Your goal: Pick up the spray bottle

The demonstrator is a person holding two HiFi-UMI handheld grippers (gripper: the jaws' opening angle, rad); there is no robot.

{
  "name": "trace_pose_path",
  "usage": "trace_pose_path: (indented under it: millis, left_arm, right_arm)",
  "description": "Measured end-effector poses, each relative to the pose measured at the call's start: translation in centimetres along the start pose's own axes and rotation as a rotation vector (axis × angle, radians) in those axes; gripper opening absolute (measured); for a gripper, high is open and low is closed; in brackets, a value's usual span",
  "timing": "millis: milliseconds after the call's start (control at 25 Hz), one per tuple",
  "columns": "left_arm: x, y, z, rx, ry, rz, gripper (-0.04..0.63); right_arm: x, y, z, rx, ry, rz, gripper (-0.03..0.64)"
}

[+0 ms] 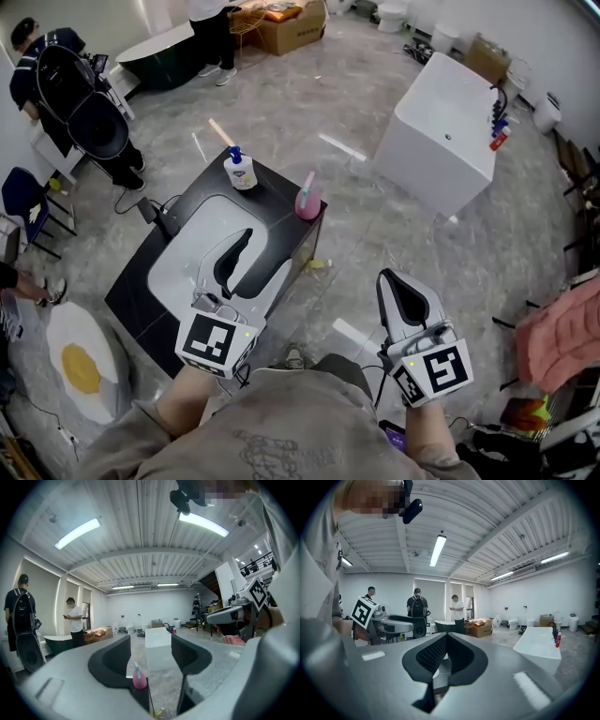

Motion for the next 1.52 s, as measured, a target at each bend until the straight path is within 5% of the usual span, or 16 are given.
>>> trace_pose_path:
  millis: [480, 1120, 1520]
  left_arm:
    - [5.8, 0.4, -0.4, 0.012, 0.037, -0.038, 0.261]
    - [17.1, 1.7, -0.3, 0.010, 0.286, -0.010, 0.261]
    - [20.3, 1.4, 0.9, 0.020, 0.388, -0.019, 0.261]
  right_arm:
    - [3.5, -2.1, 5.5, 0.006, 0.049, -0.015, 0.031]
    - [14.1, -3.6, 19.8, -0.025, 0.324, 0.047, 0.031]
    - [17.5, -5.1, 24.2, -0.019, 0.434, 0.066, 0.031]
Point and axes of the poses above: the fingertips, and each gripper's own axes: x forward along the fingers, z to its right, y out of its top, the point moved 9 cm from there along -x, backward along the fingers, and after that the axes turned 13 degrees about -x, right-handed, at the moved point
